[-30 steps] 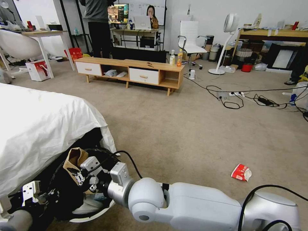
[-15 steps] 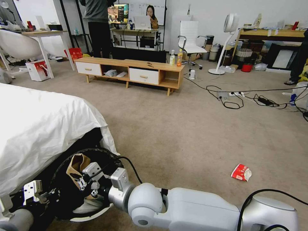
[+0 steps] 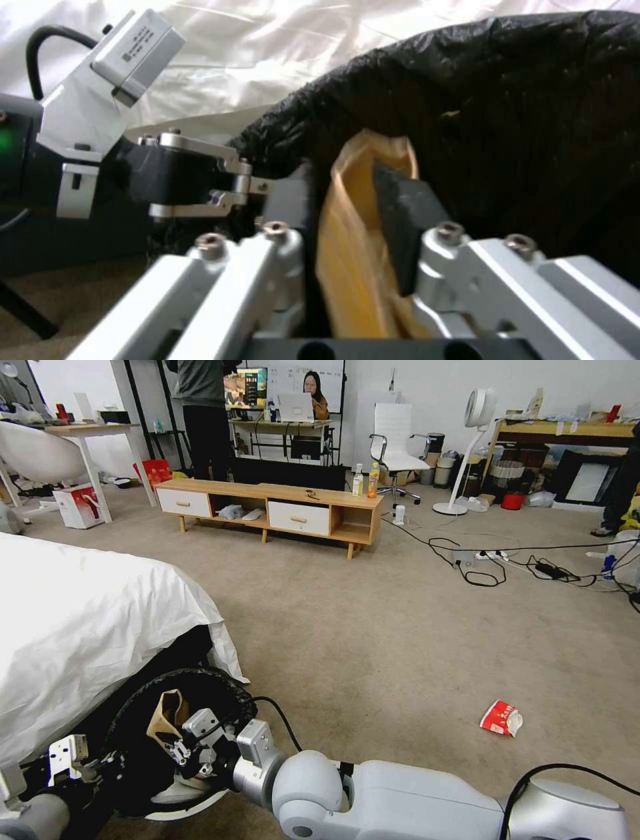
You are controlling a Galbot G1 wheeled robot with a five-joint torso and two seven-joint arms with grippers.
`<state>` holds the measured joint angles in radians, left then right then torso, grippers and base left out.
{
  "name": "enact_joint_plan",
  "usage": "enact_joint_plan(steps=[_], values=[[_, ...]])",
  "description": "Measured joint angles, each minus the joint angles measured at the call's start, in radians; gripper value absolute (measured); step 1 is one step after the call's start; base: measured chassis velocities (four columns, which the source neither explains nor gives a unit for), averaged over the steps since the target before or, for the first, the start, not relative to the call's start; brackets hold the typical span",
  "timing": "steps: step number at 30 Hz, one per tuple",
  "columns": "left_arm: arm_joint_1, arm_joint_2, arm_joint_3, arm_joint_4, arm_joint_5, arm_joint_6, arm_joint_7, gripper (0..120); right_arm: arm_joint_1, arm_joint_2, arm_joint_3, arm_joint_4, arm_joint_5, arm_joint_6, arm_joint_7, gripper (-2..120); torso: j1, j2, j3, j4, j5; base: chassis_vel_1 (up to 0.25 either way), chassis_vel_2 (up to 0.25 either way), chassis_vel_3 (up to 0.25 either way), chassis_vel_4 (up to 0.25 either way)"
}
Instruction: Pick up the trash bin and place the garbage on the floor into it.
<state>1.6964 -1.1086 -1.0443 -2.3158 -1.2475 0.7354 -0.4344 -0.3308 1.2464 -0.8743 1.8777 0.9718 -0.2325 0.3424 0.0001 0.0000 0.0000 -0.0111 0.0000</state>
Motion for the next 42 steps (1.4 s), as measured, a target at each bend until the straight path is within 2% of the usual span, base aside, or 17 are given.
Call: enact_joint_plan(steps=[1,3,5,8,9,14,15,17,18,19,21,35,42], values=[[0.000,0.000,0.000,0.000,0.000,0.000,0.000,1,0.000,0.000,0.000,0.000,0.000,0.000,0.000,27,0.000,0.000,0.000,0.0000,0.0000,0.000,0.000,0.000,0.000],[0.000,0.000,0.000,0.001,0.001,0.000,0.000,1,0.002,0.001,0.004,0.005,0.000,-0.001,0.000,39,0.000,0.000,0.000,0.0000,0.0000,0.000,0.000,0.000,0.000],[0.001,0.000,0.000,0.002,0.001,0.000,0.000,1,0.005,0.001,0.005,0.007,0.000,-0.001,0.000,42,0.000,0.000,0.000,-0.0001,0.0000,0.000,0.000,0.000,0.000],[0.002,0.001,-0.004,0.004,0.001,0.000,0.000,1,0.017,0.001,0.011,0.015,0.003,-0.002,0.001,57,0.000,0.000,0.000,0.0000,0.0000,0.000,0.000,0.000,0.000],[0.002,0.001,-0.004,0.004,0.001,0.000,0.000,1,0.017,0.001,0.011,0.015,0.003,-0.002,0.001,57,0.000,0.000,0.000,0.0000,0.0000,0.000,0.000,0.000,0.000],[0.002,0.001,-0.004,0.007,0.001,0.000,0.000,1,0.033,-0.003,0.027,0.032,0.009,-0.004,0.005,77,0.000,0.000,0.000,0.0000,0.0000,0.000,0.000,0.000,0.000],[0.002,0.001,-0.004,0.007,0.001,0.000,0.000,1,0.033,-0.003,0.027,0.032,0.009,-0.004,0.005,77,0.000,0.000,0.000,0.0000,0.0000,0.000,0.000,0.000,0.000],[0.002,0.001,-0.004,0.009,0.001,0.000,0.000,1,0.037,-0.009,0.037,0.041,0.009,-0.006,0.008,87,0.000,0.000,0.000,0.0000,0.0000,0.000,0.000,0.000,0.000],[0.002,0.001,-0.004,0.009,0.001,0.000,0.000,1,0.037,-0.009,0.037,0.041,0.009,-0.006,0.008,87,0.000,0.000,0.000,0.0000,0.0000,0.000,0.000,0.000,0.000],[0.002,0.000,-0.004,0.009,0.001,0.000,0.001,1,0.041,-0.018,0.050,0.052,0.008,-0.007,0.010,93,0.000,0.000,0.000,0.0000,0.0000,0.000,0.000,0.000,0.000],[0.002,0.000,-0.004,0.009,0.001,0.000,0.001,1,0.044,-0.026,0.065,0.061,0.007,-0.007,0.010,98,0.000,0.000,0.000,0.0000,0.0000,0.000,0.000,0.000,0.000],[0.001,0.002,-0.007,0.014,0.003,0.000,0.001,1,0.066,-0.153,0.289,0.166,0.025,-0.008,-0.003,100,0.000,0.000,0.000,0.0000,0.0002,0.000,0.000,0.000,0.000],[0.007,0.002,-0.011,0.014,0.005,0.000,0.001,1,0.002,-0.232,0.426,0.240,0.043,-0.002,-0.010,100,0.000,0.000,0.000,0.0001,0.0003,0.000,0.000,0.000,0.000]])
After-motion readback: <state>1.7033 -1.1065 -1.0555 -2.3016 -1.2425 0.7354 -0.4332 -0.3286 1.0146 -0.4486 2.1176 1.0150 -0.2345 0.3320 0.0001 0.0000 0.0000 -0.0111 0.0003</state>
